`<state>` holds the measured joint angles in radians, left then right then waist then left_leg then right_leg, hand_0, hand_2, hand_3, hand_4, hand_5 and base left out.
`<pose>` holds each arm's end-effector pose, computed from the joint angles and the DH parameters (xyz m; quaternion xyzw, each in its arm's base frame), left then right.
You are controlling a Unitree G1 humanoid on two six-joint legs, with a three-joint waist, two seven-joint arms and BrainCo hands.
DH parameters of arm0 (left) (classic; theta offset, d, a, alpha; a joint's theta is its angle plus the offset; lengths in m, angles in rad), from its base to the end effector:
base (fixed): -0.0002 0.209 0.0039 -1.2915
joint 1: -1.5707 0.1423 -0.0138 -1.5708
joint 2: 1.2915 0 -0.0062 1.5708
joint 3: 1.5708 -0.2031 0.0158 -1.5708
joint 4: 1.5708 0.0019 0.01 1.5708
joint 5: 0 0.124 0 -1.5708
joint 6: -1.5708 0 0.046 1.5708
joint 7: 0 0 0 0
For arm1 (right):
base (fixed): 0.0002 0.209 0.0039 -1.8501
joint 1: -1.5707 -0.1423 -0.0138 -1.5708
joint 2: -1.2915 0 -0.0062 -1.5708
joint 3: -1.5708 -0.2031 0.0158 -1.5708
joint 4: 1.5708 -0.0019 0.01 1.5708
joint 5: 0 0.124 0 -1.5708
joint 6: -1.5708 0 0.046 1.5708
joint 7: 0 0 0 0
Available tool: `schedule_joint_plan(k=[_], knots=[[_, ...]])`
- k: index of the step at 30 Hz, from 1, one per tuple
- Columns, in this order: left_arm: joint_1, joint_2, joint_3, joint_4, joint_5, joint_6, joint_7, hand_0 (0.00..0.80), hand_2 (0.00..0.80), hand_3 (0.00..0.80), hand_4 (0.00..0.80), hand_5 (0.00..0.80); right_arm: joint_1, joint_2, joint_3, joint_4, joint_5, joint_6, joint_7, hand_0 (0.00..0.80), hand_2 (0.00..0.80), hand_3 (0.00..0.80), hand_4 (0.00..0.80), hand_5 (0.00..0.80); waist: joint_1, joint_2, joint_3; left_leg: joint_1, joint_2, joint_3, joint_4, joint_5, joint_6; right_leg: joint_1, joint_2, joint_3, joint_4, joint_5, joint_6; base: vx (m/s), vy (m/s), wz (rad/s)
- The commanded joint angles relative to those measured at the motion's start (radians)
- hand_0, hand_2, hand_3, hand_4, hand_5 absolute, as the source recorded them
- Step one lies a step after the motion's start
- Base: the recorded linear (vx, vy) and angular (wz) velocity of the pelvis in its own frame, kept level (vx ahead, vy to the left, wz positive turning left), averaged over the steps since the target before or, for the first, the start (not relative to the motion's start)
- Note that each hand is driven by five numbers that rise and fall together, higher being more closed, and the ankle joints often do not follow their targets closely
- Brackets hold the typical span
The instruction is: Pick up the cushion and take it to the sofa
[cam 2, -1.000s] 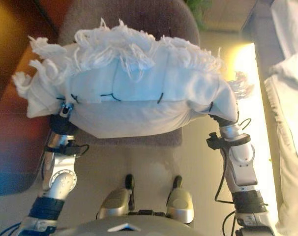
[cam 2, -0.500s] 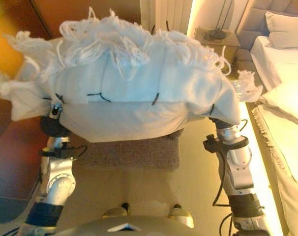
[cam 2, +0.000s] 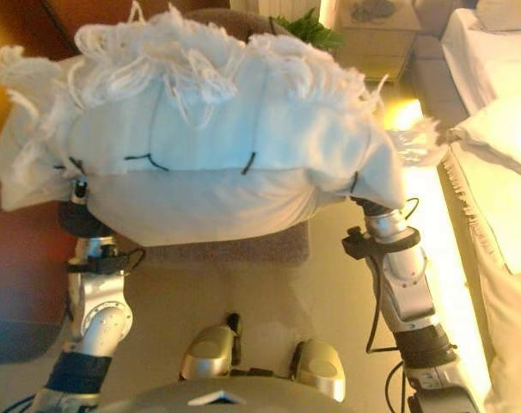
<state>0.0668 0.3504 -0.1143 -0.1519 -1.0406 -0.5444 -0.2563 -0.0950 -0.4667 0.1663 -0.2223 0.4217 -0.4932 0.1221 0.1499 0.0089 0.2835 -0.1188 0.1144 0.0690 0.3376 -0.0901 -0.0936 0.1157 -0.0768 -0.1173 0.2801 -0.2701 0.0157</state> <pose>0.1693 0.2121 0.0611 -0.3159 -0.2894 -0.0933 0.8987 0.1928 -0.1959 0.1057 -0.0056 -0.3470 0.1910 0.9182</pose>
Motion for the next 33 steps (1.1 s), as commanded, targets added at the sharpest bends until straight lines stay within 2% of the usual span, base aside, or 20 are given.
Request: schedule_joint_plan(k=[1,4,5,7,8,9,10,12,13,14,15,16,18,19,20,23,25,28,33], knots=[[-0.044,-0.009,-0.053,-0.173,0.05,-0.059,-0.068,0.8,0.8,0.8,0.8,0.8,-0.073,-0.009,0.053,-0.161,-0.004,-0.04,0.054,0.8,0.8,0.8,0.8,0.8,0.026,0.031,-0.096,-0.077,0.087,-0.06,-0.379,0.428,-0.057,0.196,-0.006,0.012,-0.124,0.032,0.017,0.461,0.214,-0.1],[-0.049,-0.013,-0.048,-0.167,0.053,-0.072,-0.066,0.8,0.8,0.8,0.8,0.8,-0.078,-0.019,0.053,-0.151,0.009,-0.059,0.06,0.8,0.8,0.8,0.8,0.8,0.031,0.037,-0.094,-0.096,0.141,-0.055,-0.369,0.44,-0.077,0.21,-0.042,0.011,-0.075,-0.019,0.034,0.536,0.293,-0.31],[-0.057,-0.013,-0.042,-0.161,0.053,-0.073,-0.067,0.8,0.8,0.8,0.8,0.8,-0.081,-0.027,0.049,-0.145,0.02,-0.072,0.068,0.8,0.8,0.8,0.8,0.8,0.031,0.035,-0.096,-0.101,0.16,-0.039,-0.376,0.418,-0.08,0.215,-0.069,0.001,-0.06,-0.023,0.054,0.506,0.313,-0.35],[-0.068,-0.002,-0.038,-0.16,0.062,-0.063,-0.049,0.8,0.8,0.8,0.8,0.8,-0.068,-0.035,0.037,-0.147,0.03,-0.076,0.071,0.8,0.8,0.8,0.8,0.8,0.031,0.021,-0.108,-0.102,0.156,-0.001,-0.358,0.38,-0.07,0.24,-0.123,-0.021,-0.034,-0.015,0.093,0.506,0.335,-0.48],[-0.07,0.006,-0.037,-0.165,0.06,-0.049,-0.032,0.8,0.8,0.8,0.8,0.8,-0.052,-0.043,0.025,-0.153,0.039,-0.069,0.063,0.8,0.8,0.8,0.8,0.8,0.033,0.01,-0.118,-0.113,0.138,0.008,-0.325,0.354,-0.051,0.259,-0.15,-0.024,-0.009,0.023,0.118,0.503,0.351,-0.64],[-0.073,0.01,-0.038,-0.166,0.058,-0.032,-0.02,0.8,0.8,0.8,0.8,0.8,-0.024,-0.046,0.011,-0.161,0.054,-0.059,0.057,0.8,0.8,0.8,0.8,0.8,0.036,-0.012,-0.135,-0.131,0.109,0.025,-0.281,0.323,-0.025,0.277,-0.181,-0.029,0.021,0.093,0.144,0.454,0.337,-0.49],[-0.074,0.01,-0.039,-0.163,0.066,-0.023,-0.023,0.8,0.8,0.8,0.8,0.8,0.001,-0.044,-0.002,-0.167,0.066,-0.052,0.052,0.8,0.8,0.8,0.8,0.8,0.041,-0.028,-0.151,-0.144,0.083,0.046,-0.244,0.291,0.004,0.283,-0.209,-0.03,0.079,0.197,0.157,0.393,0.304,-0.14],[-0.082,0.016,-0.046,-0.165,0.084,-0.011,-0.031,0.8,0.8,0.8,0.8,0.8,0.04,-0.017,-0.009,-0.175,0.042,-0.066,0.042,0.8,0.8,0.8,0.8,0.8,0.043,-0.04,-0.165,-0.138,0.041,0.071,-0.211,0.245,0.047,0.243,-0.239,-0.029,0.217,0.325,0.162,0.413,0.296,0.36],[-0.086,0.017,-0.049,-0.167,0.094,-0.006,-0.03,0.8,0.8,0.8,0.8,0.8,0.047,-0.002,-0.006,-0.174,0.024,-0.074,0.038,0.8,0.8,0.8,0.8,0.8,0.037,-0.042,-0.166,-0.125,0.028,0.079,-0.206,0.23,0.059,0.206,-0.239,-0.017,0.261,0.362,0.159,0.475,0.256,0.52],[-0.095,0.021,-0.049,-0.168,0.102,0.006,-0.024,0.8,0.8,0.8,0.8,0.8,0.047,0.013,0.003,-0.167,0.002,-0.086,0.025,0.8,0.8,0.8,0.8,0.8,0.024,-0.052,-0.159,-0.1,0.003,0.078,-0.206,0.21,0.07,0.149,-0.227,-0.002,0.279,0.36,0.151,0.438,0.165,0.48],[-0.107,0.034,-0.048,-0.168,0.084,0.025,-0.026,0.8,0.8,0.8,0.8,0.8,0.046,0.011,0.005,-0.166,-0.006,-0.092,0.0,0.8,0.8,0.8,0.8,0.8,0.012,-0.061,-0.152,-0.081,-0.019,0.065,-0.215,0.206,0.075,0.119,-0.192,-0.005,0.241,0.324,0.14,0.479,0.102,0.49],[-0.12,0.047,-0.049,-0.161,0.066,0.042,-0.034,0.8,0.8,0.8,0.8,0.8,0.043,0.003,0.005,-0.173,-0.017,-0.085,-0.037,0.8,0.8,0.8,0.8,0.8,0.007,-0.07,-0.15,-0.069,-0.042,0.053,-0.225,0.206,0.077,0.092,-0.151,-0.022,0.169,0.291,0.128,0.384,0.028,0.5],[-0.135,0.042,-0.054,-0.151,0.085,0.057,-0.025,0.8,0.8,0.8,0.8,0.8,0.011,0.005,0.013,-0.16,-0.03,-0.065,-0.084,0.8,0.8,0.8,0.8,0.8,-0.004,-0.071,-0.146,-0.033,-0.06,0.041,-0.242,0.2,0.072,0.011,-0.129,-0.062,0.059,0.285,0.114,0.327,-0.048,0.4],[-0.143,0.04,-0.062,-0.143,0.088,0.061,-0.026,0.8,0.8,0.8,0.8,0.8,-0.01,0.009,0.017,-0.136,-0.034,-0.066,-0.107,0.8,0.8,0.8,0.8,0.8,-0.016,-0.071,-0.134,0.001,-0.074,0.013,-0.254,0.187,0.07,-0.039,-0.108,-0.072,-0.004,0.262,0.1,0.351,-0.078,0.17],[-0.146,0.039,-0.071,-0.138,0.091,0.061,-0.031,0.8,0.8,0.8,0.8,0.8,-0.017,0.015,0.021,-0.12,-0.044,-0.07,-0.122,0.8,0.8,0.8,0.8,0.8,-0.023,-0.064,-0.127,0.02,-0.079,-0.018,-0.264,0.182,0.071,-0.085,-0.08,-0.062,-0.055,0.264,0.087,0.33,-0.099,0.17],[-0.156,0.032,-0.11,-0.128,0.115,0.068,-0.017,0.8,0.8,0.8,0.8,0.8,-0.059,0.028,0.044,-0.087,-0.074,-0.055,-0.188,0.8,0.8,0.8,0.8,0.8,-0.059,-0.068,-0.11,0.078,-0.109,-0.1,-0.282,0.147,0.073,-0.131,-0.066,0.002,-0.158,0.315,0.096,0.263,-0.11,0.78],[-0.177,0.022,-0.129,-0.108,0.16,0.083,0.018,0.8,0.8,0.8,0.8,0.8,-0.111,0.039,0.05,-0.031,-0.065,-0.039,-0.204,0.8,0.8,0.8,0.8,0.8,-0.062,-0.067,-0.108,0.109,-0.107,-0.128,-0.294,0.125,0.071,-0.122,-0.065,0.006,-0.176,0.315,0.098,0.191,-0.102,1.24],[-0.184,0.017,-0.143,-0.062,0.219,0.123,0.071,0.8,0.8,0.8,0.8,0.8,-0.145,0.045,0.05,0.028,-0.033,0.011,-0.204,0.8,0.8,0.8,0.8,0.8,-0.055,-0.068,-0.14,0.135,-0.106,-0.139,-0.3,0.108,0.062,-0.065,-0.072,-0.01,-0.243,0.322,0.094,0.19,-0.104,0.59],[-0.164,0.012,-0.138,0.007,0.307,0.2,0.158,0.8,0.8,0.8,0.8,0.8,-0.113,0.065,0.077,0.083,0.005,0.073,-0.21,0.8,0.8,0.8,0.8,0.8,-0.055,-0.055,-0.177,0.149,-0.08,-0.084,-0.275,0.09,0.038,-0.007,-0.079,-0.051,-0.28,0.308,0.078,0.154,-0.077,0.15]])
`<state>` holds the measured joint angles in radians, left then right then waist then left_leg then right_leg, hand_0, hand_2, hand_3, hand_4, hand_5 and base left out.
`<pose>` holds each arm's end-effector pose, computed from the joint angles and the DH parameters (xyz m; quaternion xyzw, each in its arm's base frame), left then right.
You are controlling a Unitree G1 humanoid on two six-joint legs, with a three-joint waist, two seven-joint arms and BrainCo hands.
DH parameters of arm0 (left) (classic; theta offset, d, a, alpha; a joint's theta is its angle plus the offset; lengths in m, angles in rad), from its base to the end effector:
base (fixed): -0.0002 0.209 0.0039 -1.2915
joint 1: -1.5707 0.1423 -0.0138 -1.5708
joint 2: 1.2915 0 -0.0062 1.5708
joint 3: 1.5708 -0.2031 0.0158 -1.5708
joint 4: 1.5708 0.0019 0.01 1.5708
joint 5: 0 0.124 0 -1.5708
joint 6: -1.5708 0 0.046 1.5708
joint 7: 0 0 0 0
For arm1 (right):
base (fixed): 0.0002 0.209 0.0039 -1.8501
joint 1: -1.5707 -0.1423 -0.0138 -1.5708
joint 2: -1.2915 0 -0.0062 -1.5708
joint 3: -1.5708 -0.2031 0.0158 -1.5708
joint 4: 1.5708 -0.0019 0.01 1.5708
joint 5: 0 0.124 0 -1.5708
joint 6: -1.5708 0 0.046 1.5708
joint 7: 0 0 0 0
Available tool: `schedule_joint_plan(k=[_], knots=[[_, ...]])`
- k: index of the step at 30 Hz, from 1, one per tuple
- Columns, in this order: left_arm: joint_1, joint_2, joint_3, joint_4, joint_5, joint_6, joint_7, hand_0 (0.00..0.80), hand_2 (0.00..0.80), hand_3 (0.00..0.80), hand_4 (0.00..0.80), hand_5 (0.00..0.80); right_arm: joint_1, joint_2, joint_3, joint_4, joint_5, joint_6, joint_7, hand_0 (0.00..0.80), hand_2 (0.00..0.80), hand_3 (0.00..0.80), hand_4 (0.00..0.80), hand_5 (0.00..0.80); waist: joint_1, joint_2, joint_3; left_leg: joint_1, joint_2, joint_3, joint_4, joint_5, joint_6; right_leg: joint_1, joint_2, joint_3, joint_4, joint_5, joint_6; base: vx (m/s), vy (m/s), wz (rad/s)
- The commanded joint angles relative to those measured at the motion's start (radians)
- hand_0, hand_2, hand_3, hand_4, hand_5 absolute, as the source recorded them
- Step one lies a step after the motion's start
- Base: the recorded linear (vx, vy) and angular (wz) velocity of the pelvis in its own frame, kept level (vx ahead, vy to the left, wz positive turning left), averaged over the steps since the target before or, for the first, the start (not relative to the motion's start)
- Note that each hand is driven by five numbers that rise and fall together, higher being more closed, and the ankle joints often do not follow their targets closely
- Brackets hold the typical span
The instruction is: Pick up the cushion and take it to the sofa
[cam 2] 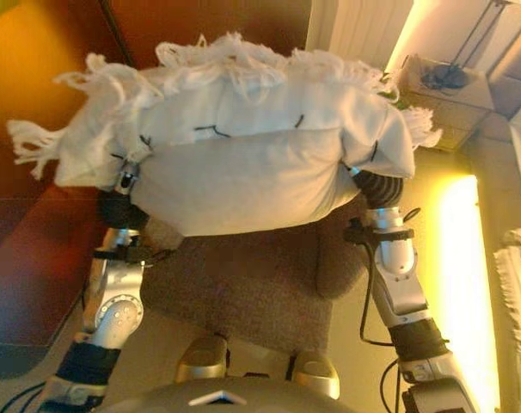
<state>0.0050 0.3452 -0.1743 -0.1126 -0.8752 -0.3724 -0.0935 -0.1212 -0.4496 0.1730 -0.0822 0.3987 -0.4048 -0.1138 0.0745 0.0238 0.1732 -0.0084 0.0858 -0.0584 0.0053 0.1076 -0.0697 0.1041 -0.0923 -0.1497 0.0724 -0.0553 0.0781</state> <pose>0.1842 0.1928 0.0576 -0.2715 -0.1844 -0.0952 0.9398 0.2062 -0.1991 0.0856 0.0102 -0.2580 0.0593 0.9643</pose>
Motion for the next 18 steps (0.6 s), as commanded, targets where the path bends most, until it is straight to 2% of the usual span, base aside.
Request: schedule_joint_plan(k=[1,5,7,14,18], knots=[[-0.107,0.015,-0.077,-0.008,0.152,0.047,0.001,0.8,0.8,0.8,0.8,0.8,-0.078,0.052,0.071,-0.04,0.032,-0.006,0.022,0.8,0.8,0.8,0.8,0.8,0.016,-0.068,-0.069,0.034,-0.051,0.055,0.076,-0.113,0.011,0.012,-0.065,-0.023,-0.074,0.09,0.012,0.134,-0.057,0.12],[-0.143,-0.009,-0.095,0.09,0.228,0.131,0.066,0.8,0.8,0.8,0.8,0.8,-0.085,0.073,0.086,0.058,0.067,0.056,0.009,0.8,0.8,0.8,0.8,0.8,-0.001,-0.052,-0.069,0.042,-0.041,0.083,0.076,-0.111,0.0,0.034,-0.065,-0.037,-0.096,0.091,0.005,0.115,-0.024,0.16],[-0.166,-0.023,-0.104,0.154,0.264,0.144,0.104,0.8,0.8,0.8,0.8,0.8,-0.103,0.095,0.089,0.124,0.088,0.102,0.018,0.8,0.8,0.8,0.8,0.8,-0.01,-0.046,-0.076,0.065,-0.034,0.088,0.041,-0.103,-0.002,0.045,-0.063,-0.037,-0.119,0.098,0.008,0.132,0.015,0.12],[-0.195,-0.06,-0.132,0.284,0.343,0.32,0.194,0.8,0.8,0.8,0.8,0.8,-0.07,0.169,0.119,0.257,0.118,0.208,-0.013,0.8,0.8,0.8,0.8,0.8,-0.039,-0.027,-0.093,0.124,-0.016,0.116,-0.034,-0.094,-0.007,0.049,-0.06,-0.015,-0.16,0.114,0.024,0.106,0.011,-0.04],[-0.265,-0.08,-0.177,0.395,0.38,0.384,0.236,0.8,0.8,0.8,0.8,0.8,-0.111,0.195,0.14,0.352,0.138,0.237,-0.042,0.8,0.8,0.8,0.8,0.8,-0.055,-0.017,-0.083,0.126,-0.013,0.128,-0.047,-0.092,-0.008,0.033,-0.061,-0.003,-0.16,0.122,0.03,0.014,-0.011,-0.09]])
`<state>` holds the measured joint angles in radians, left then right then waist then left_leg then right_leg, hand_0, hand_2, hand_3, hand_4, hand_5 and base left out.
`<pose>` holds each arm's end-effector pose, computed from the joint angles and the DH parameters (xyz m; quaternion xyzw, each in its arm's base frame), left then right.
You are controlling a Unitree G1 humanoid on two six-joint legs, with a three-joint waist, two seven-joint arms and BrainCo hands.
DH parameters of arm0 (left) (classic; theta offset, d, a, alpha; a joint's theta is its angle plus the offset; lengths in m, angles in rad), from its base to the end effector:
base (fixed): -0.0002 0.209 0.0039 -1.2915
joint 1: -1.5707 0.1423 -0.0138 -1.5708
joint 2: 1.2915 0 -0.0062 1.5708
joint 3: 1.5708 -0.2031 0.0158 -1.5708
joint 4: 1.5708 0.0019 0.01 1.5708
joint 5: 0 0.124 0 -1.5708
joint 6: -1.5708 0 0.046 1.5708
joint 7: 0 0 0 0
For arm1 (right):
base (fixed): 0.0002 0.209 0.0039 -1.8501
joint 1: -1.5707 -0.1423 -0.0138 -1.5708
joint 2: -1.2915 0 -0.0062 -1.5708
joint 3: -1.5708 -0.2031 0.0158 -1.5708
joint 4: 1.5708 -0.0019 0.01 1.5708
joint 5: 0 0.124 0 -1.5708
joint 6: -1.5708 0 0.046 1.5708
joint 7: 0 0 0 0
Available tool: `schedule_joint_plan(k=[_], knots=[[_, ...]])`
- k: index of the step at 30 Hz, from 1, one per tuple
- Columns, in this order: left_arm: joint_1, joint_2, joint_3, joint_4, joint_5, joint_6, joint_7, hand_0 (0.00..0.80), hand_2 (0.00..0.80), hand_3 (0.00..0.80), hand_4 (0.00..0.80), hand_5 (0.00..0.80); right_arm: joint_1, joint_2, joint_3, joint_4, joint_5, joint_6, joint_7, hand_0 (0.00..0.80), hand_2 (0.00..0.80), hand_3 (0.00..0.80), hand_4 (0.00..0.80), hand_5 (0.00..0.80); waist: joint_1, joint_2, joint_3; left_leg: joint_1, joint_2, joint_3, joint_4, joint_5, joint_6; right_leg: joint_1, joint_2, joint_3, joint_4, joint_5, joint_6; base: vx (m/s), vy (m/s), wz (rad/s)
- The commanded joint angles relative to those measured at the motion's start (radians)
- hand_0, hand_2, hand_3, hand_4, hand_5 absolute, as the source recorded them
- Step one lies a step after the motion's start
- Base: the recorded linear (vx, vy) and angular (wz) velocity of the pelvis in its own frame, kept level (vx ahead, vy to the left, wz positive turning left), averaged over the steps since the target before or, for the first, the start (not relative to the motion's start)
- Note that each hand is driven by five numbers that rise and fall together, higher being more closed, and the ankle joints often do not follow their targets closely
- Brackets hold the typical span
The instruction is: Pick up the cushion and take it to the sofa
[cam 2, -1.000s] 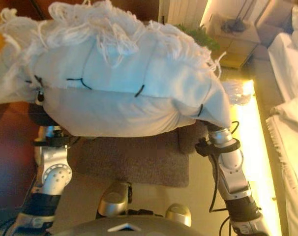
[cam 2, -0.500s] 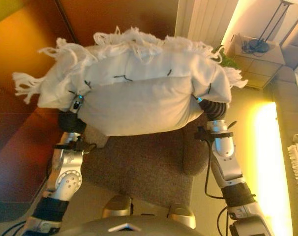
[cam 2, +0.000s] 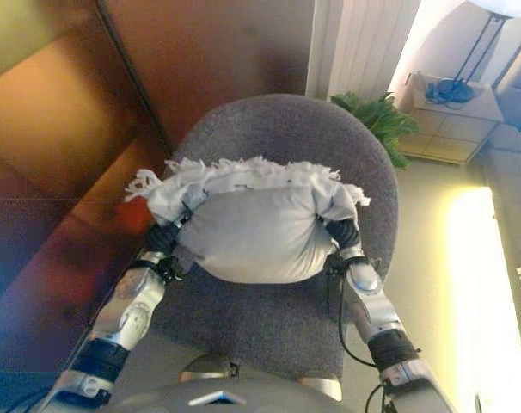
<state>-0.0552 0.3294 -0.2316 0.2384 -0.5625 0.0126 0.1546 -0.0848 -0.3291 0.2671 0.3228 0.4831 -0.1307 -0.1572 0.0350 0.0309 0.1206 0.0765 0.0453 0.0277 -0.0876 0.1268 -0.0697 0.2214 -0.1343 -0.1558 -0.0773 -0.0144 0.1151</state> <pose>0.1926 0.1883 -0.0060 -0.0871 0.1441 0.0128 0.9856 0.1969 -0.1872 -0.0090 0.0462 0.0983 -0.0100 0.9940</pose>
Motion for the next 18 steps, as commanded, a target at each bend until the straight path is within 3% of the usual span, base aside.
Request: schedule_joint_plan(k=[1,7,12,18], knots=[[-0.24,-0.08,-0.135,0.103,0.064,0.003,0.002,0.8,0.8,0.8,0.8,0.8,-0.177,0.078,0.048,-0.014,0.084,-0.026,0.007,0.8,0.8,0.8,0.8,0.8,-0.022,-0.021,-0.026,0.041,0.028,0.045,0.046,-0.11,-0.008,-0.087,-0.019,0.005,-0.01,0.083,-0.006,0.02,-0.009,-0.03],[-0.453,-0.16,-0.225,0.419,0.058,0.1,0.082,0.8,0.8,0.8,0.8,0.8,-0.368,0.141,0.079,0.233,0.374,0.024,-0.026,0.8,0.8,0.8,0.8,0.8,-0.056,0.007,0.002,0.021,0.018,0.045,0.053,-0.108,-0.015,-0.123,-0.024,0.034,-0.005,0.095,0.0,-0.001,0.021,-0.1],[-0.787,-0.18,-0.256,0.701,0.037,0.092,0.117,0.8,0.8,0.8,0.8,0.8,-0.718,0.137,0.085,0.523,0.425,0.036,-0.006,0.8,0.8,0.8,0.8,0.8,-0.097,0.028,0.126,-0.096,0.006,0.045,0.061,-0.094,-0.022,-0.247,-0.026,0.078,0.006,0.108,-0.003,-0.421,0.033,-0.16],[-0.989,-0.163,-0.248,0.882,-0.019,0.112,0.142,0.8,0.8,0.8,0.8,0.8,-0.901,0.081,0.096,0.669,0.431,0.102,0.074,0.8,0.8,0.8,0.8,0.8,-0.124,0.031,0.237,-0.179,0.002,0.045,0.055,-0.052,-0.029,-0.33,-0.024,0.107,0.011,0.137,-0.008,-0.173,0.011,-0.13]])
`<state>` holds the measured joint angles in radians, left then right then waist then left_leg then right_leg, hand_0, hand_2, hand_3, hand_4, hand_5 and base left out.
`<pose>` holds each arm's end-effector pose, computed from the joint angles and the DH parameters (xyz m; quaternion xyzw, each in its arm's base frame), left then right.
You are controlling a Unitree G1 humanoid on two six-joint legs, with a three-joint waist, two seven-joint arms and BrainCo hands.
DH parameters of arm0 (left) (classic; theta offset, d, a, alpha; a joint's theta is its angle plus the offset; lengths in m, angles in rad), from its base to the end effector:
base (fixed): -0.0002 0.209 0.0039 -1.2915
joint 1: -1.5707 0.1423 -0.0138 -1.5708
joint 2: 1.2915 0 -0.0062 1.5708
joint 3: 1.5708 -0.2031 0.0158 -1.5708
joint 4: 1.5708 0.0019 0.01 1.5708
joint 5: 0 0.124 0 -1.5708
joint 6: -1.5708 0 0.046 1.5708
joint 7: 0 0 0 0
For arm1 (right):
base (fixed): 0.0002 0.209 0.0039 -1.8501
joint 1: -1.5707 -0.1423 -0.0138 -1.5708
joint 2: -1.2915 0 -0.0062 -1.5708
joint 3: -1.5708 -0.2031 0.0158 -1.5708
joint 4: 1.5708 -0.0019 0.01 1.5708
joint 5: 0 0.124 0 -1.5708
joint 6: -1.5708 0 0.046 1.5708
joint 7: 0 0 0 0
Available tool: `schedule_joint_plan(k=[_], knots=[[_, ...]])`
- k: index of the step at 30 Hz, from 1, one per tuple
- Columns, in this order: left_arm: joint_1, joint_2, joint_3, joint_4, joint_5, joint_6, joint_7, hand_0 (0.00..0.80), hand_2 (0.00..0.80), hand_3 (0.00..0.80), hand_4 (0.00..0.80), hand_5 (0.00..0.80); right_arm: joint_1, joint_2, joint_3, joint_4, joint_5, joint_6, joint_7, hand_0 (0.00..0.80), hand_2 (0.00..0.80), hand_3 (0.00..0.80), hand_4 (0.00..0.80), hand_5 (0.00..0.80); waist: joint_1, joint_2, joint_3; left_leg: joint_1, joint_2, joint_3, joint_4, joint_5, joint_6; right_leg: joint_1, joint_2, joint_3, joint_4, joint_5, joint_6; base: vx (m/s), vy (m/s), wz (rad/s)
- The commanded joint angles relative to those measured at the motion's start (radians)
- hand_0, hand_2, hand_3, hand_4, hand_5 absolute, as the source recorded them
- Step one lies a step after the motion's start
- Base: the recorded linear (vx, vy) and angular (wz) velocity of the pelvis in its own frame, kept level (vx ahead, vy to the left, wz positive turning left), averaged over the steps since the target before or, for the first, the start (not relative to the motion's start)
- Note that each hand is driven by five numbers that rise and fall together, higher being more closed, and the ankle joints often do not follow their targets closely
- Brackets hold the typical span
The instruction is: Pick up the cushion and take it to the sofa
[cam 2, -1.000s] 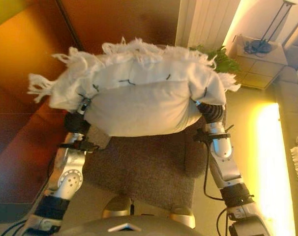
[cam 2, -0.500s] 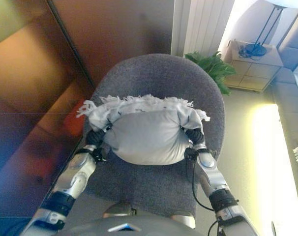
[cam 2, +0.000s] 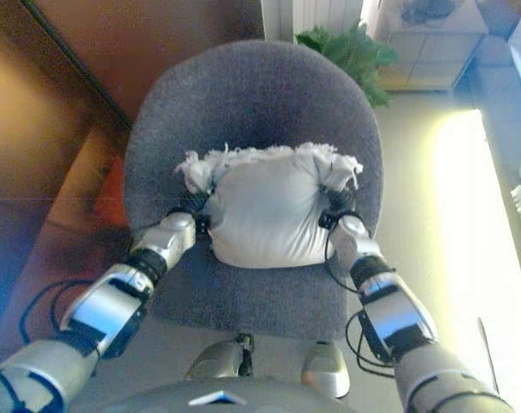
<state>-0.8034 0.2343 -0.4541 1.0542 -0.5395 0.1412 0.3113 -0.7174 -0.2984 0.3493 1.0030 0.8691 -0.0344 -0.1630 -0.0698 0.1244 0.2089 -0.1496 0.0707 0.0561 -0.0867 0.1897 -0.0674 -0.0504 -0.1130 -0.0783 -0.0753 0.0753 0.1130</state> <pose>0.3236 0.1454 0.0407 0.0828 0.2265 0.0606 0.9686 0.3155 -0.1779 0.0383 0.1380 0.1718 -0.0698 0.9729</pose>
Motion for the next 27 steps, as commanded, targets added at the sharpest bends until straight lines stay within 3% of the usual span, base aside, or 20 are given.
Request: schedule_joint_plan(k=[1,5,11,12,14,16,17,18,23,27], knots=[[-0.257,-0.067,-0.021,0.087,-0.039,-0.017,-0.008,0.8,0.8,0.8,0.8,0.8,-0.291,0.045,0.01,0.014,0.043,0.027,0.086,0.8,0.8,0.8,0.8,0.8,-0.021,-0.061,0.161,0.038,-0.024,0.016,0.055,-0.112,-0.032,-0.068,-0.045,0.032,0.01,0.049,-0.006,-0.062,0.008,-0.16],[-0.343,-0.064,-0.013,0.172,-0.06,0.027,0.01,0.8,0.8,0.8,0.8,0.8,-0.387,0.021,0.029,0.133,-0.003,0.115,0.133,0.8,0.8,0.8,0.8,0.8,-0.014,-0.068,0.215,-0.01,-0.02,0.012,0.063,-0.093,-0.035,-0.12,-0.043,0.038,0.034,0.057,-0.009,-0.057,-0.024,-0.06],[-0.399,-0.051,-0.025,0.231,-0.081,0.072,0.013,0.8,0.8,0.8,0.8,0.8,-0.463,-0.004,0.049,0.192,-0.061,0.13,0.13,0.8,0.8,0.8,0.8,0.8,0.003,-0.083,0.252,-0.031,-0.017,0.005,0.058,-0.081,-0.039,-0.144,-0.041,0.028,0.035,0.068,-0.004,0.015,-0.051,0.0],[-0.414,-0.05,-0.027,0.242,-0.086,0.077,0.017,0.744,0.744,0.744,0.744,0.744,-0.478,-0.006,0.058,0.196,-0.095,0.125,0.122,0.8,0.8,0.8,0.8,0.8,0.004,-0.084,0.256,-0.035,-0.015,0.007,0.057,-0.079,-0.04,-0.15,-0.041,0.027,0.037,0.07,-0.004,0.0,0.0,0.0],[-0.439,-0.034,-0.035,0.251,-0.099,0.098,0.016,0.0,0.0,0.0,0.0,0.0,-0.513,-0.029,0.088,0.204,-0.152,0.113,0.107,0.8,0.8,0.8,0.8,0.8,0.01,-0.085,0.263,-0.045,-0.013,0.007,0.051,-0.071,-0.042,-0.162,-0.042,0.02,0.04,0.073,-0.001,0.01,-0.003,0.02],[-0.46,-0.019,-0.041,0.255,-0.137,0.081,0.011,0.0,0.0,0.0,0.0,0.0,-0.545,-0.051,0.111,0.21,-0.203,0.099,0.095,0.8,0.8,0.8,0.8,0.8,0.013,-0.087,0.269,-0.051,-0.014,0.007,0.047,-0.066,-0.044,-0.172,-0.043,0.017,0.043,0.075,0.004,0.025,-0.002,0.06],[-0.469,-0.014,-0.04,0.252,-0.13,0.071,0.018,0.0,0.0,0.0,0.0,0.0,-0.56,-0.06,0.121,0.209,-0.235,0.082,0.079,0.549,0.549,0.549,0.549,0.549,0.015,-0.088,0.272,-0.054,-0.013,0.007,0.046,-0.066,-0.044,-0.178,-0.045,0.014,0.046,0.075,0.005,0.0,0.0,0.0],[-0.477,-0.007,-0.046,0.246,-0.134,0.053,0.027,0.0,0.0,0.0,0.0,0.0,-0.573,-0.069,0.13,0.206,-0.247,0.074,0.058,0.0,0.0,0.0,0.0,0.0,0.016,-0.088,0.274,-0.056,-0.013,0.008,0.046,-0.065,-0.045,-0.182,-0.046,0.011,0.048,0.075,0.007,0.0,0.0,0.0],[-0.503,0.033,-0.062,0.183,-0.144,-0.038,0.08,0.0,0.0,0.0,0.0,0.0,-0.646,-0.126,0.16,0.183,-0.309,-0.027,-0.063,0.0,0.0,0.0,0.0,0.0,0.029,-0.086,0.28,-0.072,-0.02,0.005,0.043,-0.065,-0.046,-0.206,-0.049,-0.008,0.062,0.07,0.013,0.0,0.0,0.0],[-0.499,0.11,-0.054,0.107,-0.177,-0.103,0.1,0.0,0.0,0.0,0.0,0.0,-0.668,-0.195,0.168,0.128,-0.334,-0.08,-0.135,0.0,0.0,0.0,0.0,0.0,0.039,-0.086,0.279,-0.07,-0.021,0.011,0.04,-0.075,-0.046,-0.212,-0.056,-0.029,0.071,0.054,0.02,0.0,0.0,0.0]])
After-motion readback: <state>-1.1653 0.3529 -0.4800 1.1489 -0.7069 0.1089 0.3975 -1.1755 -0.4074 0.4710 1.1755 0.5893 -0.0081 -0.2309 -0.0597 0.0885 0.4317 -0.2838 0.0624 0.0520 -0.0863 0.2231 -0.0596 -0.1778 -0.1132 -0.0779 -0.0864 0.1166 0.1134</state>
